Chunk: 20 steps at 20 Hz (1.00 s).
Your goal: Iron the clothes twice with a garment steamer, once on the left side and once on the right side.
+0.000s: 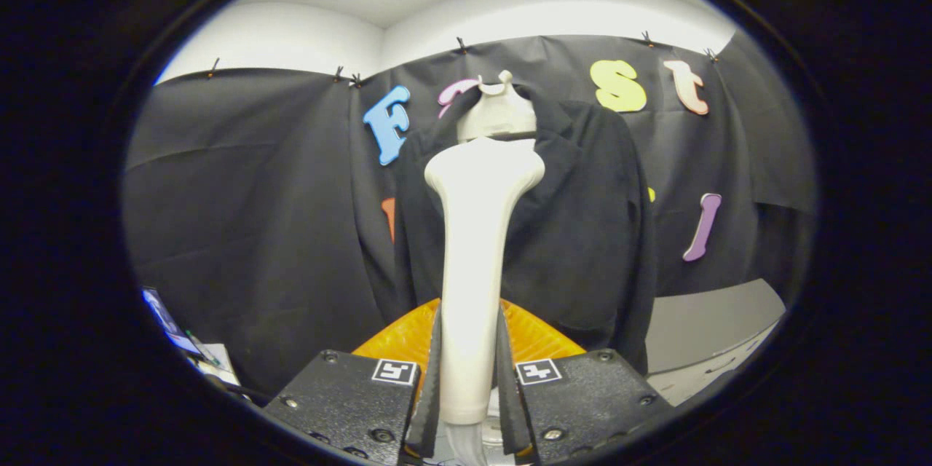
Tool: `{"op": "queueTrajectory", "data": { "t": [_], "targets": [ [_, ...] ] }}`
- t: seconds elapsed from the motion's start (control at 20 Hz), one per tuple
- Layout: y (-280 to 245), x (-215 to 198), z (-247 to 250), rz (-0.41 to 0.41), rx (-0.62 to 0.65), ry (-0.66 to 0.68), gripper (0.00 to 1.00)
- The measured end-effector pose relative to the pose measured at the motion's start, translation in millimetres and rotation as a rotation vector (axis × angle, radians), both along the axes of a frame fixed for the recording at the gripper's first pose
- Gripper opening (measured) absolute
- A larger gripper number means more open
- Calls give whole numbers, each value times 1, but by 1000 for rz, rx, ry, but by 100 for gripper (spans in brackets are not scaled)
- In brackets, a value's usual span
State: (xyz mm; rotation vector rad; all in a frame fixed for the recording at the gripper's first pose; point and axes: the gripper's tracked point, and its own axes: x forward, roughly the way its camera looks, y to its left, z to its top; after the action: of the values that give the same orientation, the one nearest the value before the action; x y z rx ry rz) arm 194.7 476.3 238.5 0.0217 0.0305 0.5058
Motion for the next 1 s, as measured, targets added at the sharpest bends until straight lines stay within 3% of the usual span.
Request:
{"op": "queueTrajectory", "data": {
  "t": [0.55, 1.0],
  "targets": [
    [104, 25, 41, 74, -12, -61, 36],
    [136, 72, 13, 52, -88, -10, 36]
  ]
}}
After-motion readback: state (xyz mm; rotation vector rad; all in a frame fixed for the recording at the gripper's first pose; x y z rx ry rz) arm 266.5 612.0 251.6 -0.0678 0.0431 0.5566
